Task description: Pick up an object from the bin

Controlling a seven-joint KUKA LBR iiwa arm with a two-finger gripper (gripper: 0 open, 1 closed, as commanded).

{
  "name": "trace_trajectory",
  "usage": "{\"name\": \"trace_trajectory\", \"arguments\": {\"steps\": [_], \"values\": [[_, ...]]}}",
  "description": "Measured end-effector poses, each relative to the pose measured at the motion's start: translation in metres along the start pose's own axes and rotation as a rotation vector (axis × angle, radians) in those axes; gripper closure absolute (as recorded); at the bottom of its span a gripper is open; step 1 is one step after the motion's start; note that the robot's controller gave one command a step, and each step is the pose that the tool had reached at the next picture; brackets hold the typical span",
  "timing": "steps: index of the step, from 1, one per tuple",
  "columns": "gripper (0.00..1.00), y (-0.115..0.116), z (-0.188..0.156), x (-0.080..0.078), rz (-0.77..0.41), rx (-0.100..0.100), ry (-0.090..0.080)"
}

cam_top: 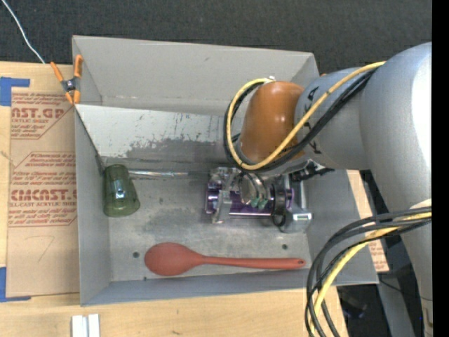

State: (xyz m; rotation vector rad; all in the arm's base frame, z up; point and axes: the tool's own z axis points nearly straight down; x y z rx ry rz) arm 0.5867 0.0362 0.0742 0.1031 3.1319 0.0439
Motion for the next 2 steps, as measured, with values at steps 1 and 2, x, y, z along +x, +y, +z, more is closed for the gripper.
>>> {"name": "trace_trajectory", "arguments": {"steps": [1,2], "values": [[1.00,-0.0007,-0.0001,0.0005,-0.007,-0.002,0.000],[1.00,-0.0022,0.0001,0.0005,0.001,-0.003,0.000]]}}
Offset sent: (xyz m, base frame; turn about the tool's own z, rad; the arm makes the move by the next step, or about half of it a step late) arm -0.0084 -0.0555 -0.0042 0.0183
